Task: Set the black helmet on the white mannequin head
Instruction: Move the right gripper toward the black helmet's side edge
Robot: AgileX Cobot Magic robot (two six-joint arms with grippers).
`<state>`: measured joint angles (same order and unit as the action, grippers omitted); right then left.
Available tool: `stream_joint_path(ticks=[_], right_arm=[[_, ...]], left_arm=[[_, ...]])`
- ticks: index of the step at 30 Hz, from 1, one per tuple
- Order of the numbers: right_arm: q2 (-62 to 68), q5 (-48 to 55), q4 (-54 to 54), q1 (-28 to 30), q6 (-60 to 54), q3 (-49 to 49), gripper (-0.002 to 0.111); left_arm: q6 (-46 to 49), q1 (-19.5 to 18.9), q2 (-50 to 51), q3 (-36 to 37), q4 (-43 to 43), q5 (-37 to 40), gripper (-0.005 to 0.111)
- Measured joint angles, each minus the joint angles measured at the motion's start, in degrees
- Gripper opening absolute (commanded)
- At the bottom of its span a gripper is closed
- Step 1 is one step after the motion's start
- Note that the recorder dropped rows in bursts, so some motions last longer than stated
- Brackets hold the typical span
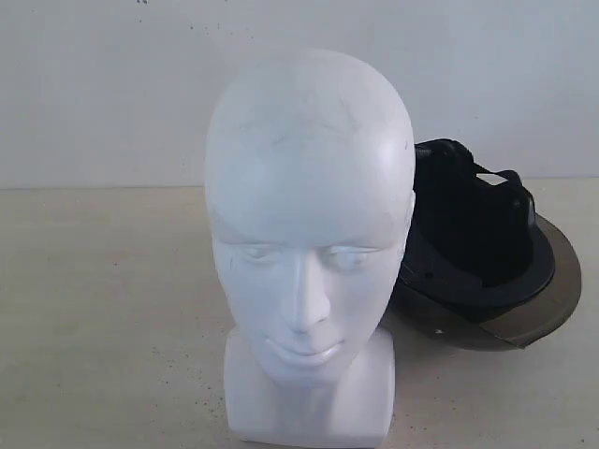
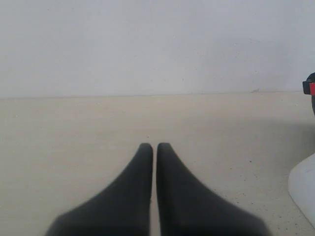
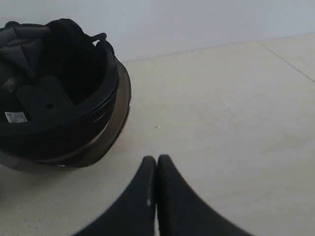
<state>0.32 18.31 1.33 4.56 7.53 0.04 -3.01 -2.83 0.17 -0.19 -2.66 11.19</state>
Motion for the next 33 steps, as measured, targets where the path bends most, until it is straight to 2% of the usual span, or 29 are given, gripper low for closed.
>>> stream_joint_path(ticks=[7, 10, 15, 18, 21, 26, 30, 33], right_arm=[[0.0, -9.3, 0.0, 0.0, -1.0, 0.0, 0.000], [0.0, -17.3, 0.0, 0.0, -1.0, 0.0, 0.000], [-0.1, -37.3, 0.1, 0.0, 3.0, -0.7, 0.000], [-0.2, -38.1, 0.3, 0.0, 5.5, -6.7, 0.000], [1.9, -26.3, 0.7, 0.0, 6.1, -17.9, 0.000], [13.4, 5.4, 0.4, -1.5, -1.7, -37.0, 0.000], [23.6, 27.7, -3.1, -5.9, -5.1, -44.1, 0.000], [30.9, 37.7, -4.7, -9.0, -5.9, -44.3, 0.000]], left_arm=[[0.0, 0.0, 0.0, 0.0, 0.0, 0.0, 0.004], [0.0, 0.0, 0.0, 0.0, 0.0, 0.0, 0.004], [0.0, 0.0, 0.0, 0.0, 0.0, 0.0, 0.004], [0.0, 0.0, 0.0, 0.0, 0.0, 0.0, 0.004], [0.0, 0.0, 0.0, 0.0, 0.0, 0.0, 0.004], [0.0, 0.0, 0.0, 0.0, 0.0, 0.0, 0.004], [0.0, 0.0, 0.0, 0.0, 0.0, 0.0, 0.004], [0.0, 0.0, 0.0, 0.0, 0.0, 0.0, 0.004]])
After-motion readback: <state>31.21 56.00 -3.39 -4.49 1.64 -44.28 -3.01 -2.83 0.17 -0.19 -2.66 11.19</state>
